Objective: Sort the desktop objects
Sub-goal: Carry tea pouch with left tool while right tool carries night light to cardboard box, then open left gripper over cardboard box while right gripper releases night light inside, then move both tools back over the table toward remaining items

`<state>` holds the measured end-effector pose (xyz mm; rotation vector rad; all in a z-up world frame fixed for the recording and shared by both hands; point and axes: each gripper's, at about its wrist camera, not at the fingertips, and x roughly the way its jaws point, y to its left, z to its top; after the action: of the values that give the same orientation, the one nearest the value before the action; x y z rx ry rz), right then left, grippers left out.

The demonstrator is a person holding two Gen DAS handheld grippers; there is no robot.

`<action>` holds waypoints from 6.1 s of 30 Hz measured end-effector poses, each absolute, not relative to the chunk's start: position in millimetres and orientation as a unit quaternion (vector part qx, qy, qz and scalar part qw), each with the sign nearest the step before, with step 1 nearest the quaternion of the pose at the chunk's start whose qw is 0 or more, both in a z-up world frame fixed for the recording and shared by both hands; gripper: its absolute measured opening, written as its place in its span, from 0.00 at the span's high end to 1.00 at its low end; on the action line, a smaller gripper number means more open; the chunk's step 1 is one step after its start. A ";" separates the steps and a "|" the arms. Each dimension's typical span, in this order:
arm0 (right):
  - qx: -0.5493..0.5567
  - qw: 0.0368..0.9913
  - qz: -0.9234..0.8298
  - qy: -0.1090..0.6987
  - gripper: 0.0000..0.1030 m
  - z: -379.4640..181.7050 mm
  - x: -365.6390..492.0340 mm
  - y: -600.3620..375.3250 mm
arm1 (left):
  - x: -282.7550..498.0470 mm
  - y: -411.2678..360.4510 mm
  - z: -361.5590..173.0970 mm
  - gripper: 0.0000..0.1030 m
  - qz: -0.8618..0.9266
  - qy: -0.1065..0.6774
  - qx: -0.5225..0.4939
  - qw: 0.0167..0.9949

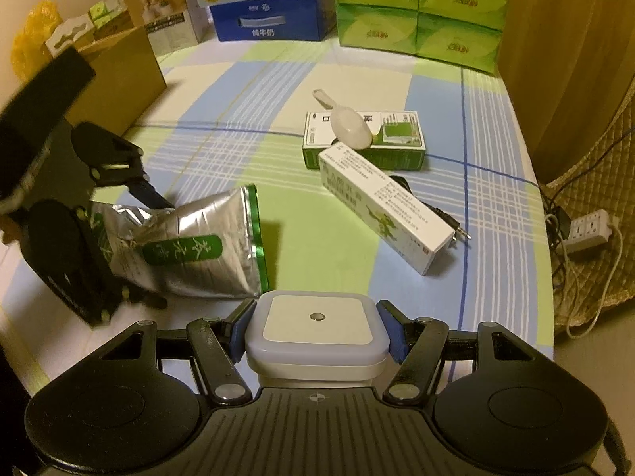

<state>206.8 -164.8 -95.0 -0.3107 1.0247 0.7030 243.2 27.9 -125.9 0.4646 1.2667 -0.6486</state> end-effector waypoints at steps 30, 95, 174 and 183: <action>-0.160 0.806 0.330 0.465 0.40 -98.7 195.4 -148.9 | 210.7 34.0 -102.1 0.57 -0.235 0.573 0.108 0.778; -0.167 0.769 0.518 0.334 0.40 1.9 99.0 147.2 | 130.6 351.2 48.5 0.57 0.029 0.488 -0.032 0.872; -0.096 0.891 0.269 0.352 0.02 13.9 129.0 -219.3 | 106.7 89.1 69.8 0.01 -0.169 0.403 0.078 0.896; -0.100 0.889 0.259 0.363 0.02 0.3 138.2 -246.7 | 129.8 60.7 49.5 0.01 -0.190 0.420 0.107 0.881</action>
<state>138.2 -246.7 0.3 -0.2067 0.7545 0.5387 129.8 60.7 49.5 0.2238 0.8760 -0.3960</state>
